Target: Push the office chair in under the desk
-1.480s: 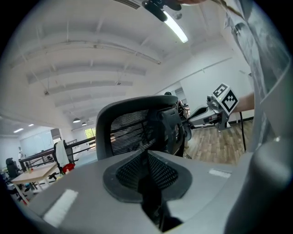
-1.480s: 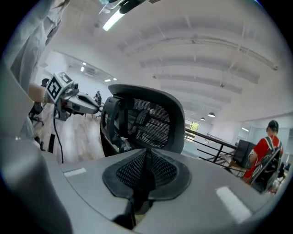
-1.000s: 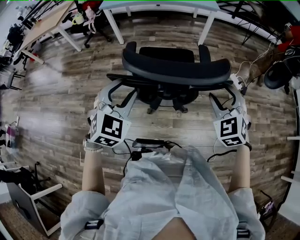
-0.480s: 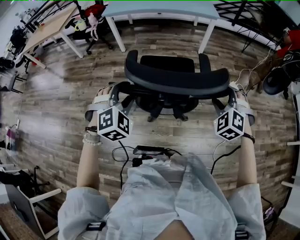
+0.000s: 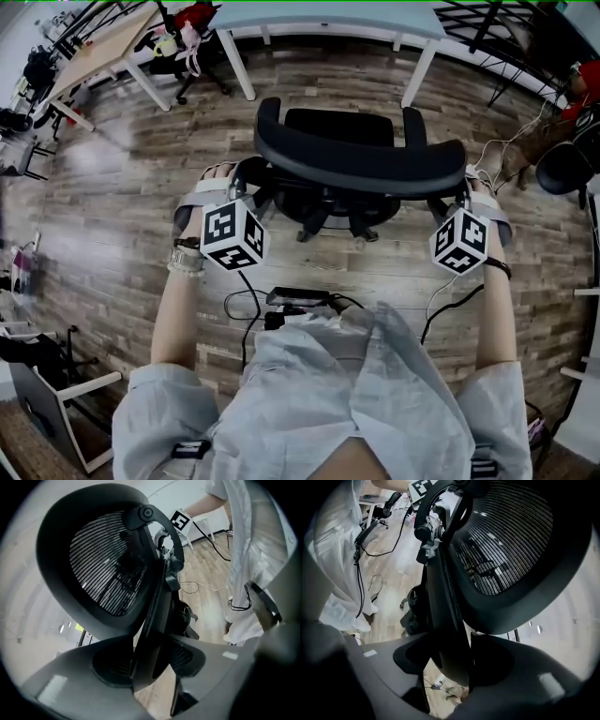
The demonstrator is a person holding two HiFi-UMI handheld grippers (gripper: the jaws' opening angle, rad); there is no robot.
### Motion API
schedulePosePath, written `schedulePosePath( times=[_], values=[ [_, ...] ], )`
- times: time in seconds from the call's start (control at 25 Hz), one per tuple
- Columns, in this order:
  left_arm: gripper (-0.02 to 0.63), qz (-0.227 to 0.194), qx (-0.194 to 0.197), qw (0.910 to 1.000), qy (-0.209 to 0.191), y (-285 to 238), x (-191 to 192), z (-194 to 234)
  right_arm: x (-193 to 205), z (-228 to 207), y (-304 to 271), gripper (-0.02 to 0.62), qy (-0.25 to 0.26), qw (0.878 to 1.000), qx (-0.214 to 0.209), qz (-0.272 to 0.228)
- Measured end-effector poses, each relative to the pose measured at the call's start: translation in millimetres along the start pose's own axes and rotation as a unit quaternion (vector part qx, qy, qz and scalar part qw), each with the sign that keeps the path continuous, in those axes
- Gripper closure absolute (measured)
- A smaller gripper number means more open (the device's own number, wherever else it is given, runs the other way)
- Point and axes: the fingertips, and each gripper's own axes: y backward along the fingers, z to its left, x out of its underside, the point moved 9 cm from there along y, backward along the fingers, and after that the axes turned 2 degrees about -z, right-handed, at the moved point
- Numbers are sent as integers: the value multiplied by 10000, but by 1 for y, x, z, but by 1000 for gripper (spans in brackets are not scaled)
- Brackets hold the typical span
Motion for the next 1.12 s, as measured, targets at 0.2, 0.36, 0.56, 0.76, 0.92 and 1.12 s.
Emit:
schedulePosePath(
  times=[0.2,0.36,0.56,0.76,0.92,1.12],
  values=[
    [434,16,148,9997,-171,-5,0,-2,2,3,-5,357,191,9997,-81,147],
    [434,-16,154,9995,-268,-6,1,-2,5,4,-13,357,448,9983,-112,342],
    [434,87,158,9990,-406,-8,5,-1,4,9,-23,359,610,9973,-106,403],
    [436,444,115,9958,-789,-17,12,1,-1,13,-33,449,704,9971,25,304],
    [436,505,70,9947,-892,-19,16,6,-6,13,-34,471,597,9979,123,197],
    [434,476,2,9931,-1072,-19,19,5,-8,15,-34,469,547,9981,192,200]
  ],
)
